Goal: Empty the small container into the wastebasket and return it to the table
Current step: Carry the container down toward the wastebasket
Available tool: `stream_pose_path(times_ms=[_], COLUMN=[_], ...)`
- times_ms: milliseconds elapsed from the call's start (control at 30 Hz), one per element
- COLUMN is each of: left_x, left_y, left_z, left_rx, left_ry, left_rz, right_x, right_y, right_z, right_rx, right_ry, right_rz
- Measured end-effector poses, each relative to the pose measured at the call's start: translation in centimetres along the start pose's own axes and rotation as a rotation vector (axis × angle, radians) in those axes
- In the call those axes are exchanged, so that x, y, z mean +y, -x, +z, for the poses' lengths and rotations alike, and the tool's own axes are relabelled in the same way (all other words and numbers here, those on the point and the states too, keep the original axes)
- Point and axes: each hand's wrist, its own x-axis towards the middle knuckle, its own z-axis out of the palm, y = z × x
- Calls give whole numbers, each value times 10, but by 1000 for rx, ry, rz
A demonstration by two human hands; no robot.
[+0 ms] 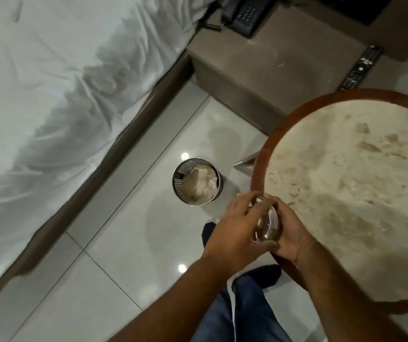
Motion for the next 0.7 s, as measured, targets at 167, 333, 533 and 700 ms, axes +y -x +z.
stream_pose_path(times_ms=[167, 333, 533, 700], left_x=[-53, -73, -127, -151], left_y=[35, 57, 93, 112], left_z=[-28, -44, -43, -36], left_rx=[278, 560, 660, 687], left_ry=[193, 316, 394, 448], left_rz=[-154, -244, -446, -538], right_x=[25, 14, 24, 29], right_y=[-46, -80, -140, -183], right_z=[37, 54, 103, 115], right_rx=[-11, 123, 384, 466], right_ry=[140, 238, 562, 739], right_rz=[129, 57, -75, -207])
